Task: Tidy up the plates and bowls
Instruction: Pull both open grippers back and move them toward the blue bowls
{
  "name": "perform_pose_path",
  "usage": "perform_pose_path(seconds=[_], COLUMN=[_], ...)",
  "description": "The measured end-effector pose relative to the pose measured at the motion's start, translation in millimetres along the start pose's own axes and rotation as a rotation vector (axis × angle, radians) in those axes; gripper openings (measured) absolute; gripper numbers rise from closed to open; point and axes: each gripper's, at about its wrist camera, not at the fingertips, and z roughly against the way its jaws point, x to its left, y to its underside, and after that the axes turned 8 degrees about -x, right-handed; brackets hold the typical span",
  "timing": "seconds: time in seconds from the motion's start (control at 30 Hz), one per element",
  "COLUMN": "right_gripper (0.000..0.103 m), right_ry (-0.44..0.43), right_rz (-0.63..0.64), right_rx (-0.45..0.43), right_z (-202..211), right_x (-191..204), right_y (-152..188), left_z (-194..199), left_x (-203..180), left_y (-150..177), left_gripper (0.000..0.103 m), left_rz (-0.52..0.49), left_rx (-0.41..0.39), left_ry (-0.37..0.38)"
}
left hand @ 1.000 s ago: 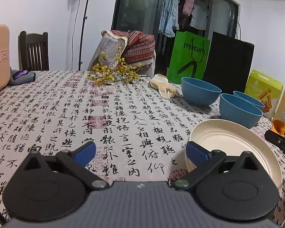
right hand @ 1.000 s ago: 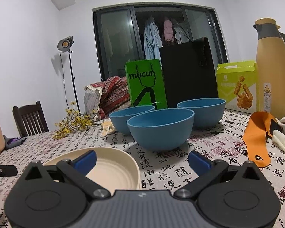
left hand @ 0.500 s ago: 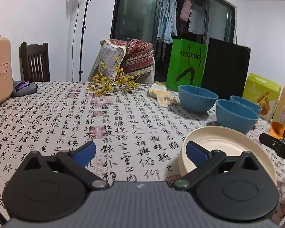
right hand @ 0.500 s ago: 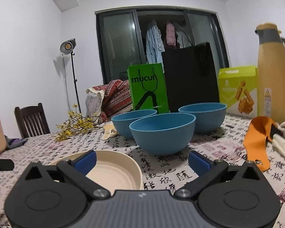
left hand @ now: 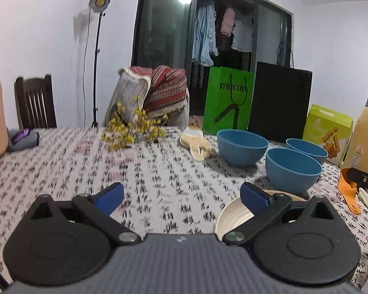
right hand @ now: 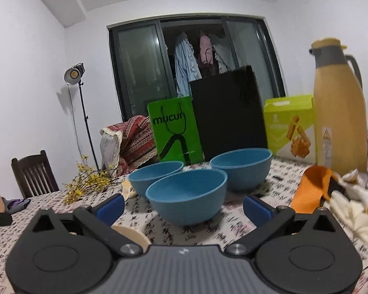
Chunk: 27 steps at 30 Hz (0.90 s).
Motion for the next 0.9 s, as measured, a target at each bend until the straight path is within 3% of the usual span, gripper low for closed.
perform_pose_path(seconds=[0.2,0.4,0.7,0.9], right_gripper=[0.103,0.103,0.103,0.103], right_ry=[-0.001,-0.025,-0.054,-0.062], right_rz=[0.017,0.039,0.053,0.049], right_rx=[0.021,0.058,0.067,0.074], right_z=[-2,-8,-11,-11], right_x=[0,3,7,8], right_y=[-15,-24,-36,-44], left_z=[-3,2,11,3], left_x=[-4,-4,-14,-31], left_y=[-10,-21,-48,-57], left_gripper=[0.103,0.103,0.103,0.103], left_rz=[0.030,0.033,-0.050,-0.072], left_rx=[0.019,0.045,0.052,0.058], left_ry=[0.030,0.000,-0.005,0.061])
